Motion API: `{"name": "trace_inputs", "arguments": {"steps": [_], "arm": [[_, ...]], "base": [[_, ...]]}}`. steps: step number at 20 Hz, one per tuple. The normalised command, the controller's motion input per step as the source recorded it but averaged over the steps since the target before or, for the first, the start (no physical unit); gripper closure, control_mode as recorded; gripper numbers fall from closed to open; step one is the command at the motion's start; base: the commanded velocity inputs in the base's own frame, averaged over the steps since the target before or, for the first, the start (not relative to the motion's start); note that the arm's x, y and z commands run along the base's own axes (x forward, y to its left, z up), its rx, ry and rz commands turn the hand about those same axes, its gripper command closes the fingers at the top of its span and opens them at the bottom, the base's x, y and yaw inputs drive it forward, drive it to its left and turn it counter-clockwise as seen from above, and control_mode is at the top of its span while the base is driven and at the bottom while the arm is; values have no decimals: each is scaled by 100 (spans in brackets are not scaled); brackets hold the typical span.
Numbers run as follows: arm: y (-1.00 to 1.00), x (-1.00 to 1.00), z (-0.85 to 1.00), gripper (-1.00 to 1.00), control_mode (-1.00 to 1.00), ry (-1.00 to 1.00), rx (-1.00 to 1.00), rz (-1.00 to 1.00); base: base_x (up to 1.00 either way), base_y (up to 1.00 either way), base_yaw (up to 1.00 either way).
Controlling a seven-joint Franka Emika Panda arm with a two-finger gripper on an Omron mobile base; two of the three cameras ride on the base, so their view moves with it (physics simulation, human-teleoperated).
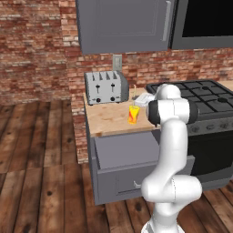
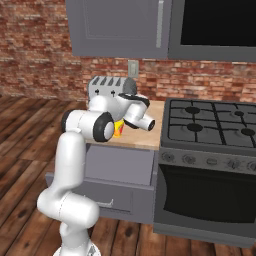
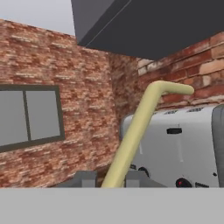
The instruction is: Pick up the straw from the right drawer and put it inside the smoothie cup.
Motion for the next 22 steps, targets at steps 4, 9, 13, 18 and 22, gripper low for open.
{"name": "trace_inputs", "arguments": {"steps": [4, 9, 13, 18, 22], "arm": [[-2, -2, 0, 100, -100, 0, -6, 0], [0, -4, 4, 100, -100, 0, -10, 0], [0, -1, 18, 100, -100, 0, -9, 0], [0, -1, 33, 100, -100, 0, -6, 0], [0, -1, 26, 100, -100, 0, -6, 0]], "base": [[0, 0, 0], [0, 0, 0], [0, 0, 0], [0, 0, 0], [0, 0, 0]]}}
